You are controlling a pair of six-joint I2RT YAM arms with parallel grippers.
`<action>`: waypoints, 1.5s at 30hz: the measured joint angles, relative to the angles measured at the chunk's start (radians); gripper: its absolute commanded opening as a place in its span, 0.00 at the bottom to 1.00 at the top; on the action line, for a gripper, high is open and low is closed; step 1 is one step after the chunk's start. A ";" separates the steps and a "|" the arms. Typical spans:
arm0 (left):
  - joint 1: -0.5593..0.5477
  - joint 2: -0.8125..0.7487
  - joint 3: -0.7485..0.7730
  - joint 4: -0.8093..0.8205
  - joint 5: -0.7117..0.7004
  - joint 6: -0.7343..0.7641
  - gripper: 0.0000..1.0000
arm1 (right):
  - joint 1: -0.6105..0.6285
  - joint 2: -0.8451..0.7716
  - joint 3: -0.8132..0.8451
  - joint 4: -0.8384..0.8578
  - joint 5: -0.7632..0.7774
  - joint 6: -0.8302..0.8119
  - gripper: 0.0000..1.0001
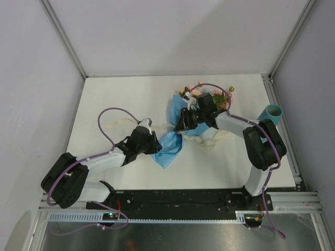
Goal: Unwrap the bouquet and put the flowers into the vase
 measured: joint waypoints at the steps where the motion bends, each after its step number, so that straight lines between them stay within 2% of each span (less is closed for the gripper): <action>1: -0.001 0.000 0.000 0.000 0.000 0.000 0.35 | -0.002 0.000 0.000 0.004 -0.013 0.006 0.39; 6: -0.002 0.000 0.000 0.002 -0.001 0.000 0.35 | -0.001 -0.011 0.000 0.005 -0.002 0.007 0.42; 12: -0.003 0.000 0.000 0.003 -0.001 0.000 0.35 | 0.006 -0.018 0.000 -0.018 0.097 -0.023 0.45; 22: -0.005 0.006 0.000 0.010 -0.001 0.000 0.35 | 0.018 0.023 0.009 -0.022 0.161 -0.056 0.43; 30: -0.006 0.016 0.000 0.014 -0.002 0.000 0.35 | 0.017 0.049 0.041 -0.023 0.072 -0.056 0.26; 34: -0.006 0.026 0.000 0.018 -0.002 0.000 0.35 | -0.003 0.049 0.041 0.002 -0.013 -0.010 0.21; 40: -0.008 0.030 0.000 0.022 -0.003 0.000 0.35 | -0.034 0.049 0.040 0.100 -0.143 0.084 0.27; 45: -0.008 0.030 0.000 0.023 -0.003 0.000 0.35 | -0.034 0.049 0.037 0.118 -0.153 0.097 0.30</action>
